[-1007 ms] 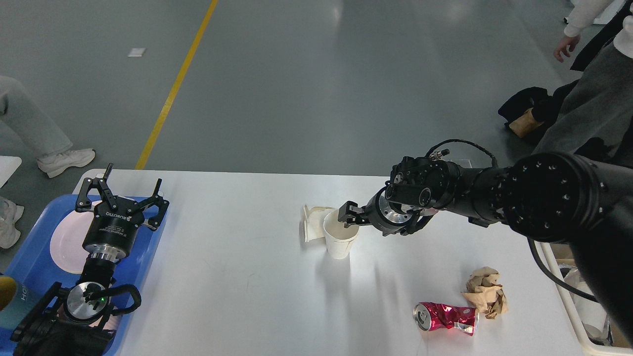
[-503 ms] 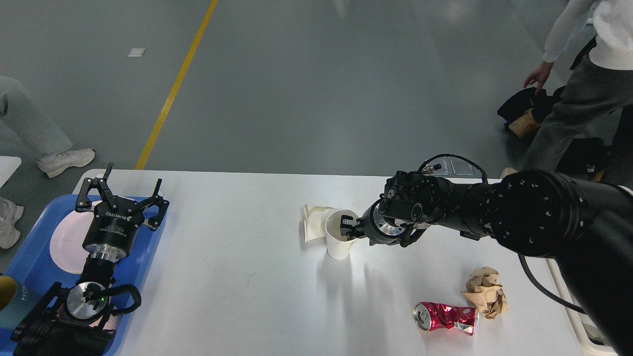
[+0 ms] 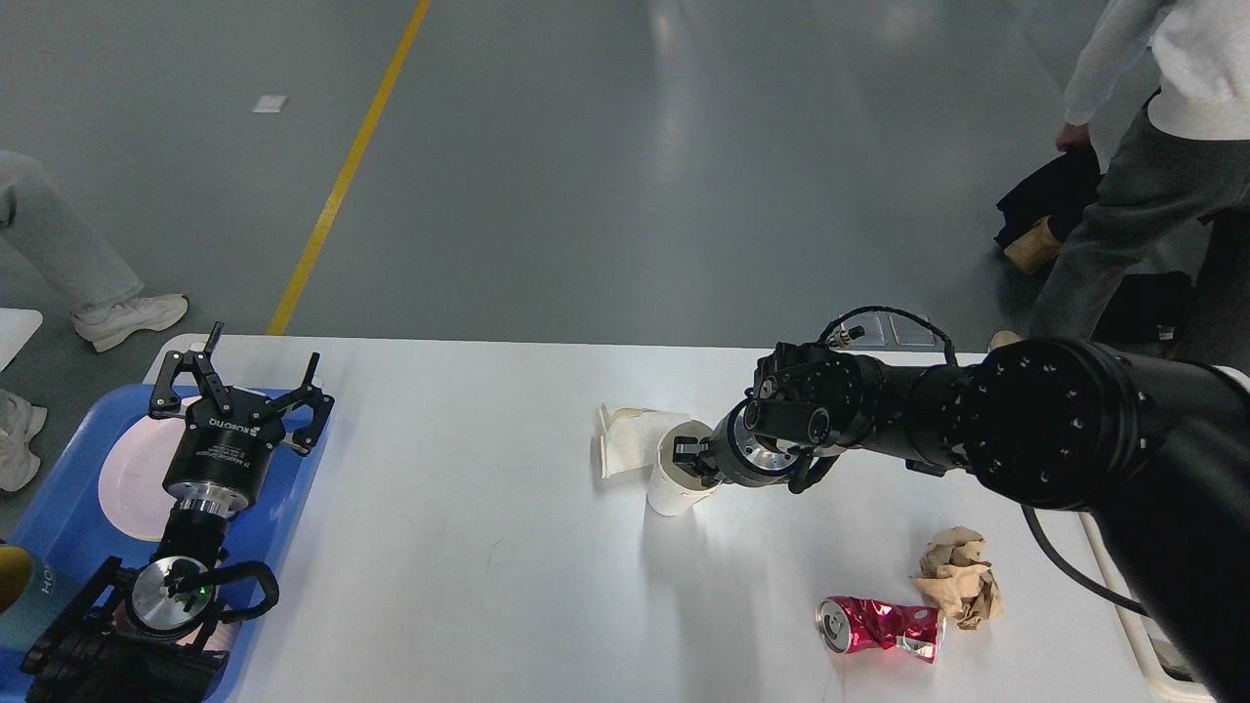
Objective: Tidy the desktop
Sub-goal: 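Grasp the white paper cup rim with the right gripper, then carry the white paper cup over the white bin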
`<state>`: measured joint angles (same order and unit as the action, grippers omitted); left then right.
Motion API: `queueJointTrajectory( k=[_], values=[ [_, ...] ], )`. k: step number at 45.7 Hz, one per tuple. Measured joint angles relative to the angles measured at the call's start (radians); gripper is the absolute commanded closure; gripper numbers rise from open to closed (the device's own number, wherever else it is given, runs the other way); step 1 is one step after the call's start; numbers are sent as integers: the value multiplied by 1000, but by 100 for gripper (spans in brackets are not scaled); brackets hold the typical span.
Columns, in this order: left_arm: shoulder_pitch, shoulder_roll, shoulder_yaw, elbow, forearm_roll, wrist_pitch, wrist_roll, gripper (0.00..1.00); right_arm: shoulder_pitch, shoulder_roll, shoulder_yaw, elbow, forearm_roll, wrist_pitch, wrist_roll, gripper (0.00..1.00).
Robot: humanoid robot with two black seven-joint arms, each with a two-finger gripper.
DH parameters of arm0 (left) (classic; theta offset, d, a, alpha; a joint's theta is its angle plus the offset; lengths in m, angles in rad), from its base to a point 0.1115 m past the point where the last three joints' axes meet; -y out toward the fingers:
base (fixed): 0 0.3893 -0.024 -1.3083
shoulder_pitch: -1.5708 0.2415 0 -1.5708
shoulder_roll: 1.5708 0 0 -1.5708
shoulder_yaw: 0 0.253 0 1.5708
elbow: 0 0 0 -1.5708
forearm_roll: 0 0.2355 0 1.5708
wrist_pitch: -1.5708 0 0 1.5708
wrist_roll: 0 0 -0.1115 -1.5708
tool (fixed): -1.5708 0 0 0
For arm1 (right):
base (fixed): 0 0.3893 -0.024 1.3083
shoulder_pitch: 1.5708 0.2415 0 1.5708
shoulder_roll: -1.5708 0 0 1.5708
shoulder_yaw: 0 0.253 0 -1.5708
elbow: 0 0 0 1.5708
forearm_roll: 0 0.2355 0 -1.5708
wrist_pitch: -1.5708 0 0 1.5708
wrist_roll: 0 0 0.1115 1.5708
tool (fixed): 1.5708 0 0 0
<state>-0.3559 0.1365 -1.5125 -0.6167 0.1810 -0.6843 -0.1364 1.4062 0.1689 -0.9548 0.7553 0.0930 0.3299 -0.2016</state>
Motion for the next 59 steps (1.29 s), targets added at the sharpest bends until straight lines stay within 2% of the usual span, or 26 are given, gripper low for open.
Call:
queueJointTrajectory(
  k=[21,32,39,47,49,52,59],
  values=[
    [0,0,0,0,0,0,0,4,33,-26,2,48,9,6,-21,100],
    [0,0,0,0,0,0,1,4,296,-197,-26,359,10,15,-25,100],
    [0,0,0,0,0,0,1,4,538,-255,-154,575,12,41,-26,100],
    [0,0,0,0,0,0,0,4,797,-314,-289,737,13,218,-15,100],
    [0,0,0,0,0,0,0,4,847,-319,-320,762,13,261,-4,100],
    [0,0,0,0,0,0,0,4,921,-321,-375,803,7,321,48,100],
    [0,0,0,0,0,0,0,4,993,-319,-487,850,-30,375,253,100]
  ],
)
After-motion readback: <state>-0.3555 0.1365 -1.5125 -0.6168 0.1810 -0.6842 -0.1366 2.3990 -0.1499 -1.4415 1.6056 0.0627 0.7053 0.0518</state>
